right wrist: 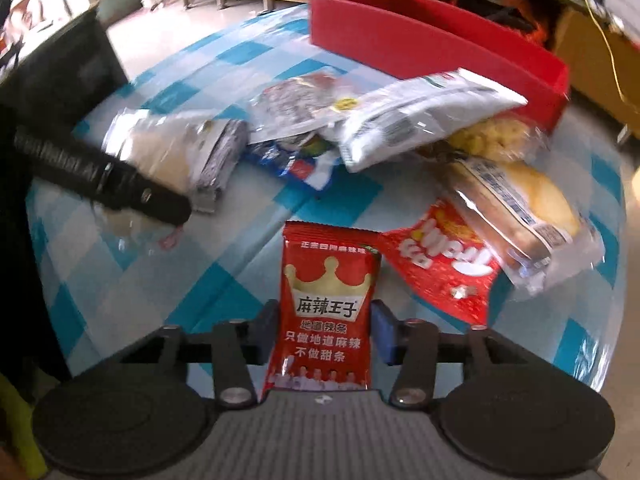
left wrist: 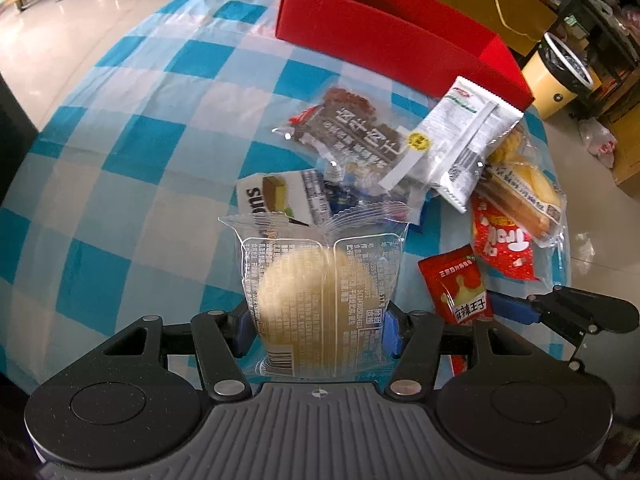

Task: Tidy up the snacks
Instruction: 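Lift the bun with left tool while right tool holds the red packet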

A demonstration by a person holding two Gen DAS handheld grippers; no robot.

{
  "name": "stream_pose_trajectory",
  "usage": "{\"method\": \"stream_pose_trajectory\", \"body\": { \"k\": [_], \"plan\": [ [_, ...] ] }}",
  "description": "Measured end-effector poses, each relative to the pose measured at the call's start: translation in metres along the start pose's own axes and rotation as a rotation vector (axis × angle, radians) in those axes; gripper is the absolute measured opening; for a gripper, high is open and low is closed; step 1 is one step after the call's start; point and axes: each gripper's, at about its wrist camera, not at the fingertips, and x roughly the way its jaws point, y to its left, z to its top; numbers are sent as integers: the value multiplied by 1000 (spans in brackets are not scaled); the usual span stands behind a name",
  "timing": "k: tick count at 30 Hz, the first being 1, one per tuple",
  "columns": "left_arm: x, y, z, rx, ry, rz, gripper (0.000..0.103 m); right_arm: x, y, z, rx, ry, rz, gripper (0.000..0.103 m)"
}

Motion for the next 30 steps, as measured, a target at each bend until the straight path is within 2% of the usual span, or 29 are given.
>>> {"method": "stream_pose_trajectory", "body": {
  "k": [4,11,20,27,30],
  "plan": [
    [-5,-4,1,12,-27,-8,66,-15,-16,-4,100,-41,61,44],
    [-14,-10,5,19,-62,-40,66,-48,-33,-5,219,-171,144,42],
    [-12,-11,7,17,-61,-41,66,-41,-33,-6,249,-152,196,41],
    [-23,-9,10,4,-103,-77,63,-49,-49,-6,364,-200,287,41],
    [-26,-12,11,25,-119,-65,66,-52,-53,-4,388,-221,292,41]
  ]
}}
